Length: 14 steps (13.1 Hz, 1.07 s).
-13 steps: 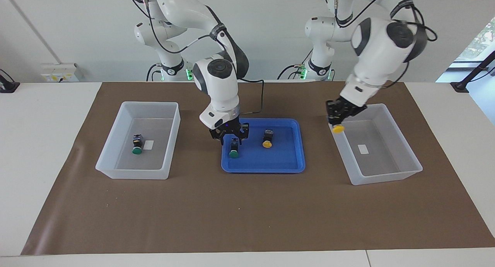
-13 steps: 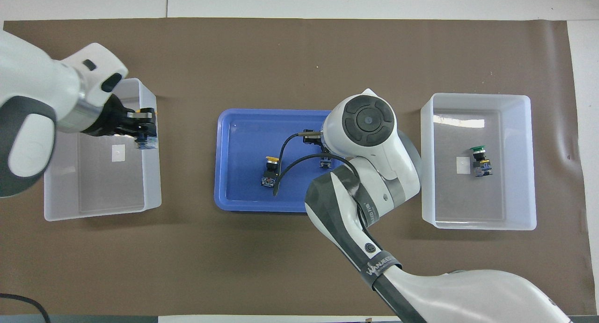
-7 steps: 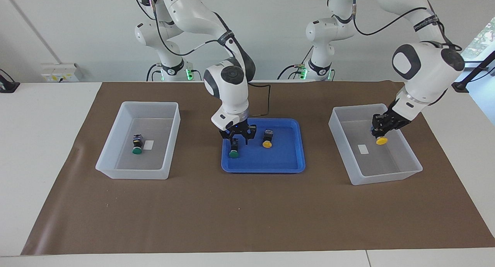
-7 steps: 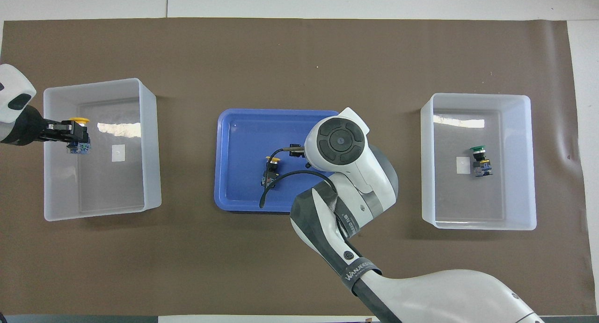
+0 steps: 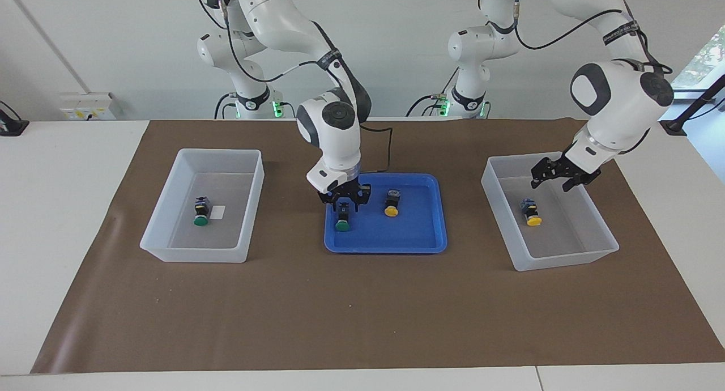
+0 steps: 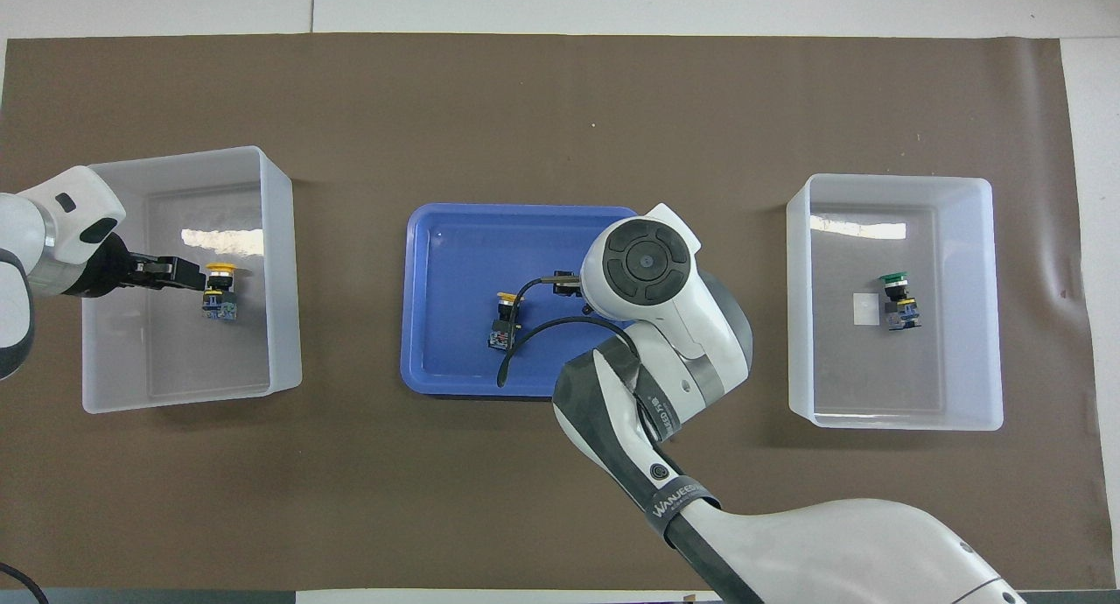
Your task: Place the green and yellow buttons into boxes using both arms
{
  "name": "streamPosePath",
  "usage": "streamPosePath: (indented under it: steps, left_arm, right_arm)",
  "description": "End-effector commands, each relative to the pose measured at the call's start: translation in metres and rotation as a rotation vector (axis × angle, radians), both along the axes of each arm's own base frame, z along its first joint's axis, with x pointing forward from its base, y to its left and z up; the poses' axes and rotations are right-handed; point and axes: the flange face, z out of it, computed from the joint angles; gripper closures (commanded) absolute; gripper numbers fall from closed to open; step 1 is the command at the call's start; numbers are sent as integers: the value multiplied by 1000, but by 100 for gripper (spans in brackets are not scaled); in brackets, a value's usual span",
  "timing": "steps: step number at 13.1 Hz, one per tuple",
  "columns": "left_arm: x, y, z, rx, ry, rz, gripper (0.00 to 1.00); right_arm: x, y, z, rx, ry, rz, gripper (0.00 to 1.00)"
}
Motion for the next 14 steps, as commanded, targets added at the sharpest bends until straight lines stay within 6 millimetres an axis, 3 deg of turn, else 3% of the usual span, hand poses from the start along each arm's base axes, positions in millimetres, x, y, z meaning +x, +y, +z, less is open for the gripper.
streamPosePath:
  steps: [1,4,7,8,9,11,13,14]
  left_arm:
    - [5,-14,34,-15,-22,-31,0]
    - [2,-22,46,-13,-36,-37,0]
    - [1,-28,47,-13,-41,-46,0]
    - [1,-28,47,-13,-41,-46,0]
    - [1,-28,47,-13,-41,-46,0]
    - [1,-28,47,-13,-41,-46,0]
    - [2,-30,48,-14,-47,-40,0]
    - [2,-48,49,-13,-49,-27,0]
  right_arm:
    - [-5,-6,-5,-12,-15,23,37]
    - [-12,-11,-17,0,-34,39,40]
    - [-12,-11,-18,2,-37,39,92]
    - [-11,-10,-15,1,-36,39,100]
    - [-6,-7,-7,2,-35,29,100]
    - [15,-2,37,4,-16,-1,100]
    - [39,-21,112,-1,-3,-39,100]
    - [44,-40,137,-14,16,-44,100]
